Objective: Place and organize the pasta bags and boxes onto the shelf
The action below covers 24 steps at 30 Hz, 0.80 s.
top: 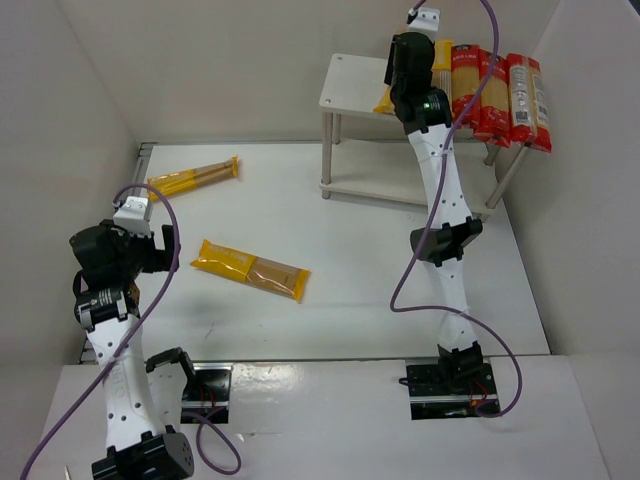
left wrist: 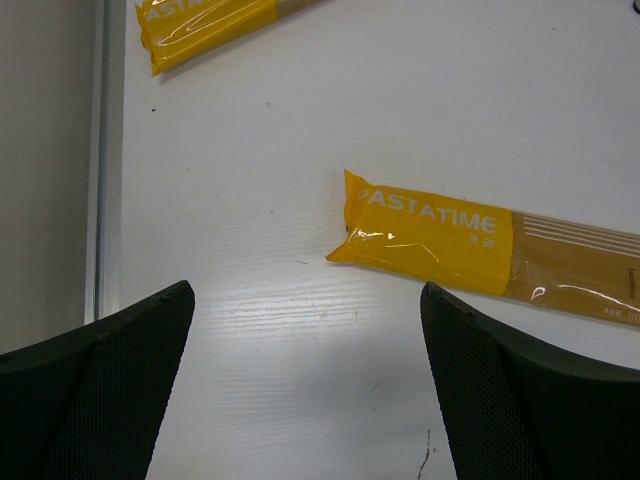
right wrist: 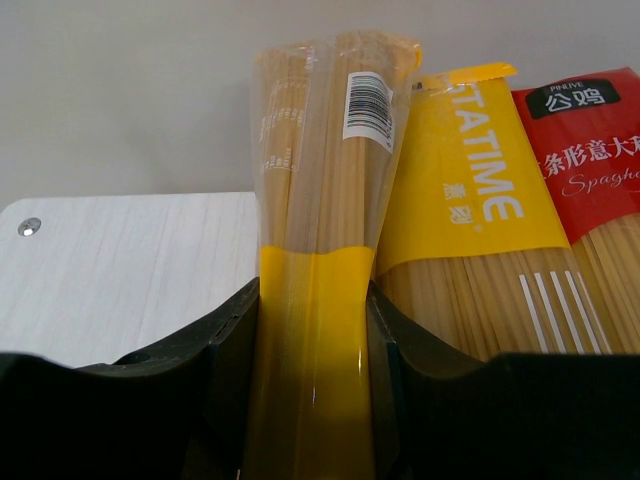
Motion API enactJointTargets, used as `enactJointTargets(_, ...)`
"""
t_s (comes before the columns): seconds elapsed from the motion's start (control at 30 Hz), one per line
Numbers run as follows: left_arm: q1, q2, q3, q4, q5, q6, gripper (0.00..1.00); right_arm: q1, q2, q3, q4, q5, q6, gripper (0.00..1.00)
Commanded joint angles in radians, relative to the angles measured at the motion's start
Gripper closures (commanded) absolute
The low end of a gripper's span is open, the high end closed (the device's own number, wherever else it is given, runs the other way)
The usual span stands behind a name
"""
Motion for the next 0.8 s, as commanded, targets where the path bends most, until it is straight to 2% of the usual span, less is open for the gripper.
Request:
enactJointTargets(0.0, 0.005, 0.007, 0.003, 0.030, 0.028, 0.007, 0.01, -0.039, -0.041, 0.054, 0.032, 0.018, -0.008, 0.72)
enactJointTargets(0.03, 0.005, 0.007, 0.003, 0.030, 0.028, 0.007, 0.01, -0.039, -0.051, 0.054, 0.015, 0.005, -0.008, 0.58)
enactJointTargets(0.1, 0.005, 0.007, 0.003, 0.030, 0.028, 0.007, 0.01, -0.030, -0.062, 0.054, 0.004, 0.005, 0.003, 0.42)
enactJointTargets(0.13, 0.005, 0.007, 0.003, 0.030, 0.028, 0.007, 0.01, -0.030, -0.074, 0.054, -0.006, -0.005, 0.003, 0.30)
enactJointTargets(0.27, 0.005, 0.007, 0.003, 0.030, 0.028, 0.007, 0.01, -0.009, -0.100, 0.054, -0.033, -0.016, 0.012, 0.02)
enactJointTargets(0.57, 0.005, -0.002, 0.003, 0.021, 0.028, 0.007, 0.01, 0.083, -0.273, -0.019, -0.071, -0.038, 0.022, 0.00)
enactJointTargets(0.77, 0.005, 0.016, 0.003, 0.021, 0.028, 0.007, 0.01, 0.129, -0.405, -0.183, -0.103, -0.062, 0.066, 0.00)
